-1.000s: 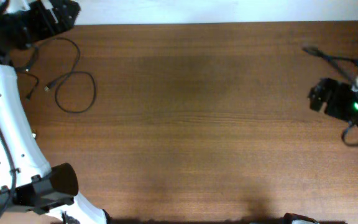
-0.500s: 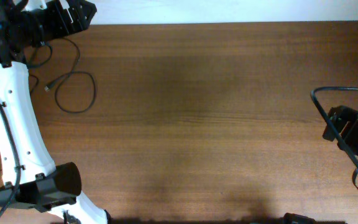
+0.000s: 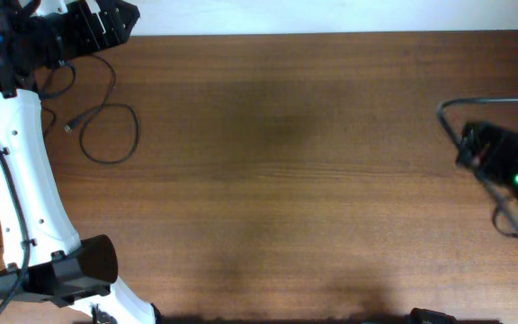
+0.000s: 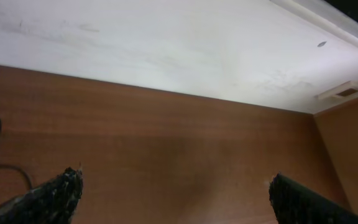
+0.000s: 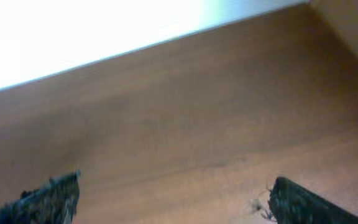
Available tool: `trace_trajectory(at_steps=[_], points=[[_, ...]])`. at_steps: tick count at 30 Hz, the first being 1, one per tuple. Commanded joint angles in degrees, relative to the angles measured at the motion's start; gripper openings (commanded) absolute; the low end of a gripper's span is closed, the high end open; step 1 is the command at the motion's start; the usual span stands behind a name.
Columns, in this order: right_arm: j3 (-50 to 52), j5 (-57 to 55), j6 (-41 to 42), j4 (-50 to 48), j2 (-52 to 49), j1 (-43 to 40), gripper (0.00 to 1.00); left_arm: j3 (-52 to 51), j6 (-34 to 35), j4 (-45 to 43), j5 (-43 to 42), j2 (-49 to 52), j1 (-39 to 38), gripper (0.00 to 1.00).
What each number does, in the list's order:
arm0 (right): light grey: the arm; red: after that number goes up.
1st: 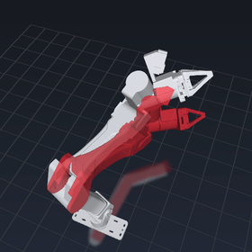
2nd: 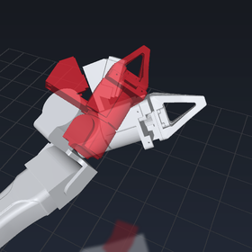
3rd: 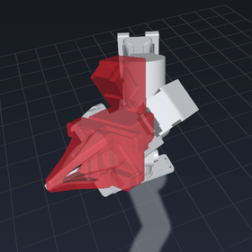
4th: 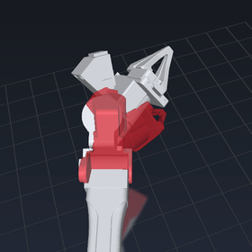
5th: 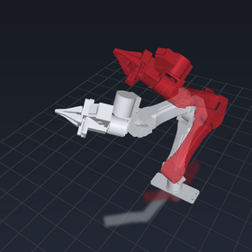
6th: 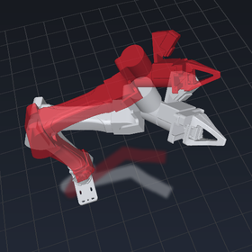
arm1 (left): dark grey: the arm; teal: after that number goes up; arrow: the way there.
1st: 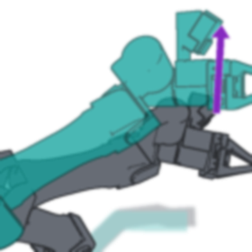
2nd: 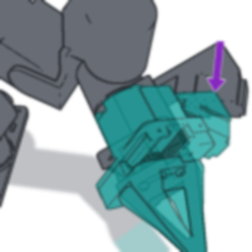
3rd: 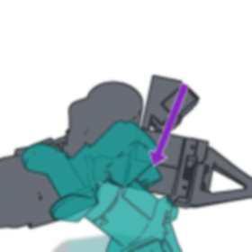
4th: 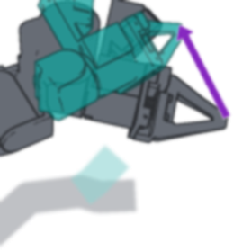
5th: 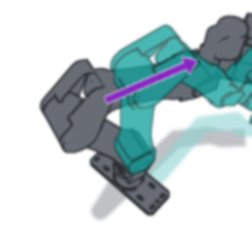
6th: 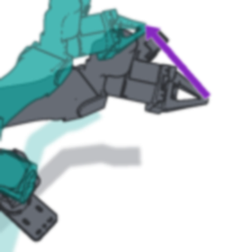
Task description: Untangle cables
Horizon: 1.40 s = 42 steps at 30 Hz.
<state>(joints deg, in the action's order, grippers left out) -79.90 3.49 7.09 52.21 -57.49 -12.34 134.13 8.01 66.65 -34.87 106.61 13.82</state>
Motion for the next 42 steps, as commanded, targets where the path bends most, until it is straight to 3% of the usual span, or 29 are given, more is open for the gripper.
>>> trace_trajectory(at_steps=[1, 6, 9, 13, 17, 20, 42], points=[[21.53, -1.18, -1.36, -19.30, 12.50, 4.00, 0.99, -0.04, -0.33, -0.07, 0.22, 0.20, -0.17, 0.99], [55.80, -1.18, -1.09, -50.75, 31.41, 8.22, 0.99, -0.04, -0.33, -0.07, 0.22, 0.20, -0.17, 0.99], [67.25, -1.18, -1.09, -57.75, 39.21, 9.09, 0.99, -0.04, -0.33, -0.07, 0.22, 0.20, -0.17, 0.99], [75.30, -1.18, -1.09, -58.25, 48.48, 9.75, 0.99, -0.04, -0.33, -0.07, 0.22, 0.20, -0.17, 0.99], [79.01, 0.90, -0.66, -58.10, 52.92, 9.75, 0.99, -0.04, -0.33, -0.07, 0.22, 0.20, -0.17, 0.99], [79.58, 7.39, -0.68, -48.76, 55.28, 9.75, 0.99, -0.04, -0.33, -0.07, 0.22, 0.20, -0.17, 0.99], [79.58, 7.45, -0.70, -48.65, 54.88, 9.70, 0.99, -0.04, -0.61, 0.52, 1.25, -0.92, -0.22, 0.99]])
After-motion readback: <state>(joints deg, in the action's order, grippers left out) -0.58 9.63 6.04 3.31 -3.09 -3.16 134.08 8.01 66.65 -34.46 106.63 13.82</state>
